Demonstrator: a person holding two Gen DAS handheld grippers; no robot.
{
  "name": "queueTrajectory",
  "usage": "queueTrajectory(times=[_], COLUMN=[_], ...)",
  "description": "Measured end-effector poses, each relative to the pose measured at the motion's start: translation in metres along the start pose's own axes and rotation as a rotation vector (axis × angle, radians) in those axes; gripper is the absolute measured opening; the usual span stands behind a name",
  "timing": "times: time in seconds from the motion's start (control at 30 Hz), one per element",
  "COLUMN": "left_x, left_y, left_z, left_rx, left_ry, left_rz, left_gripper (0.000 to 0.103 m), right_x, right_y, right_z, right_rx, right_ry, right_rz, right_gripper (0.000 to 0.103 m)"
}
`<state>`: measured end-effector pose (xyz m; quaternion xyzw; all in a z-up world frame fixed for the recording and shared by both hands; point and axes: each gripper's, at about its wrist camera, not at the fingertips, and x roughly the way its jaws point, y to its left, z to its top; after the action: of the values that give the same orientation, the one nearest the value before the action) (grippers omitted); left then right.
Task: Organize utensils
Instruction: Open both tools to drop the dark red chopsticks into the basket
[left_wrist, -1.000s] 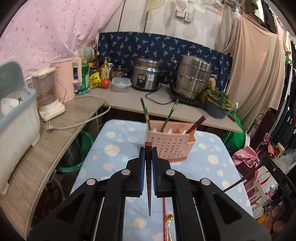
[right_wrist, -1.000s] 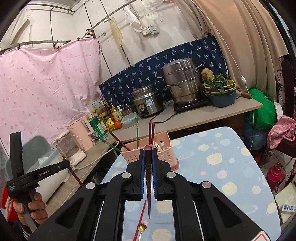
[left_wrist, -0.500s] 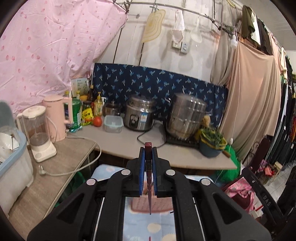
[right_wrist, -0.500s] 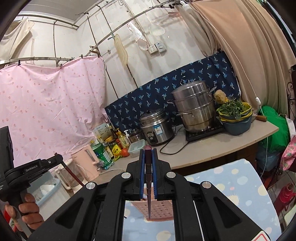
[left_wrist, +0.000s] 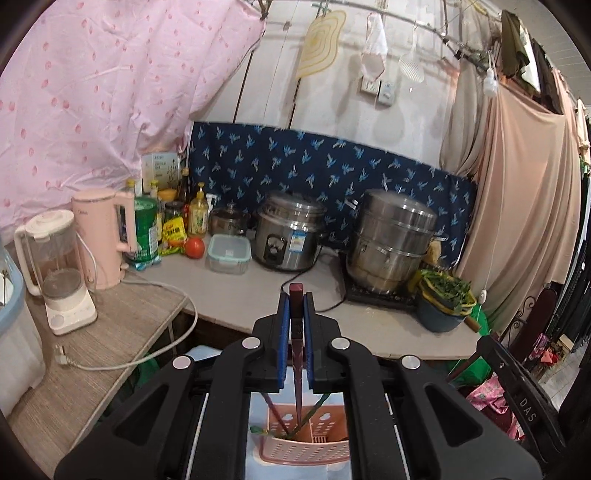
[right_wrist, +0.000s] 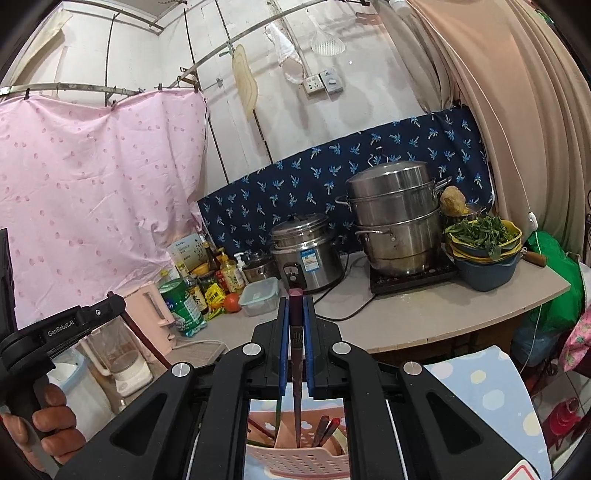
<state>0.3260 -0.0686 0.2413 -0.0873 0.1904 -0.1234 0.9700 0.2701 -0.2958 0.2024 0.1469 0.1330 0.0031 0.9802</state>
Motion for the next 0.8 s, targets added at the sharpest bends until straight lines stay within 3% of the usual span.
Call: queueTrajectory(times=[0.47, 0.53, 0.57, 0.63, 0.8], left_x=[0.037, 0.037, 0.036, 0.034, 0.024], left_y=[0.006, 0.006, 0.005, 0.005, 0.009], left_z=[-0.047, -0.051, -0.052, -0.054, -0.054], left_rx=[0.032, 0.042, 0.047, 0.057, 0.052], left_ry=[0.118, 0.121, 0.118, 0.112, 0.096], left_rz=[0.023, 0.027, 0.033, 0.045, 0.058], left_gripper=[0.007, 0.008, 0.008, 0.019, 0.033], right_x=[0.048, 0.048, 0.046, 0.041, 0.027], right_y=[0.001, 0.001, 0.002, 0.003, 0.008], right_z=[-0.041, -0.042, -0.042, -0.041, -0.038], right_rx=[-0.025, -0.024, -0.024, -0.024, -0.036], right_ry=[0.151, 0.152, 0.147, 0.134, 0.124], right_rz=[-0.001, 0.002, 0.002, 0.005, 0.012], right_gripper=[0.007, 0.014, 0.022, 0.032, 0.036])
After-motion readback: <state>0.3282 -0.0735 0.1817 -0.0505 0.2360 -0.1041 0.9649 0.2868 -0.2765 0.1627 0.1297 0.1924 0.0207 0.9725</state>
